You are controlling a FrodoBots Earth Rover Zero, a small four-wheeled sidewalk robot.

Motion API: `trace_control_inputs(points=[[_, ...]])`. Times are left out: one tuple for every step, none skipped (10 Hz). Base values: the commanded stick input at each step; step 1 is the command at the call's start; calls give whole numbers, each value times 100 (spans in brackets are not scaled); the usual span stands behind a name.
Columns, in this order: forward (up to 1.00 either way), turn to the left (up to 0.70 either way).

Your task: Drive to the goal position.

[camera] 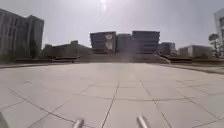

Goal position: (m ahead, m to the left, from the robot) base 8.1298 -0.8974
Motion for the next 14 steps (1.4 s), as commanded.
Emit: trace_control_inputs(points=[[70,1],[70,1],[70,1],[70,1],[70,1],[70,1],[70,1],[70,1],[70,1],[70,1],[70,1],[70,1],[70,1],[70,1]])
